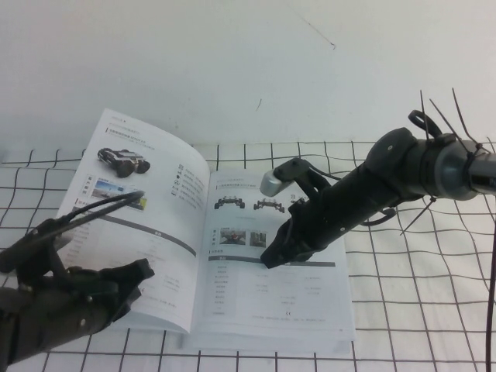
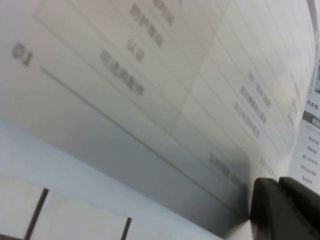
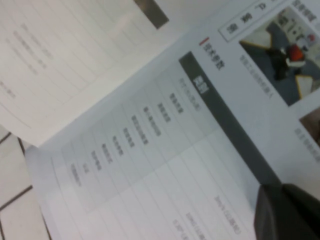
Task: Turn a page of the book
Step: Open the closed book
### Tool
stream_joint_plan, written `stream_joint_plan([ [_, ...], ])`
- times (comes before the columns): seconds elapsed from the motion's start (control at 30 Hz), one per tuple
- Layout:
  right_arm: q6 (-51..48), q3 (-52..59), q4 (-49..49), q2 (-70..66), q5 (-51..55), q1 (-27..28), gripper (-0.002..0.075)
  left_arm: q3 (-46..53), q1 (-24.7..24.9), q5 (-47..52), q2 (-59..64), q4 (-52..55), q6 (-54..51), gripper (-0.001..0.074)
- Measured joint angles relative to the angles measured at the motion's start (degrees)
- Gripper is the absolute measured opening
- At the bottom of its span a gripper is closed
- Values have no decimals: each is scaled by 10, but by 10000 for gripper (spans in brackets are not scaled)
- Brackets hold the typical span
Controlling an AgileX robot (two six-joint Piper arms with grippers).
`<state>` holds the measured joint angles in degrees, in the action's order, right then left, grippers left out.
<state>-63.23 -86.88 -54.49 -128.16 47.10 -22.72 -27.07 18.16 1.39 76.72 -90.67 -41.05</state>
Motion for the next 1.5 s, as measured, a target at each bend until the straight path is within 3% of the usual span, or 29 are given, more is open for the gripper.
stream_joint_plan([
  [0.23,49,-3,74,-1,6,0,1,0,-68,83,0,4,-15,-2],
  [0.47,123,-13,170,6,37,-2,1,0,-77,86,33,2,-29,-2],
  [0.8,136,-16,181,7,45,-2,1,-1,-79,90,137,0,-100,-2],
  [1.13,140,-22,226,50,62,-2,1,-5,-79,196,-5,-62,-167,-2],
  [1.3,147,-24,219,61,62,-2,1,-76,-79,216,-52,-71,-182,-2],
  [1.5,150,-24,212,61,56,-6,1,-188,-77,210,30,-62,-182,-2],
])
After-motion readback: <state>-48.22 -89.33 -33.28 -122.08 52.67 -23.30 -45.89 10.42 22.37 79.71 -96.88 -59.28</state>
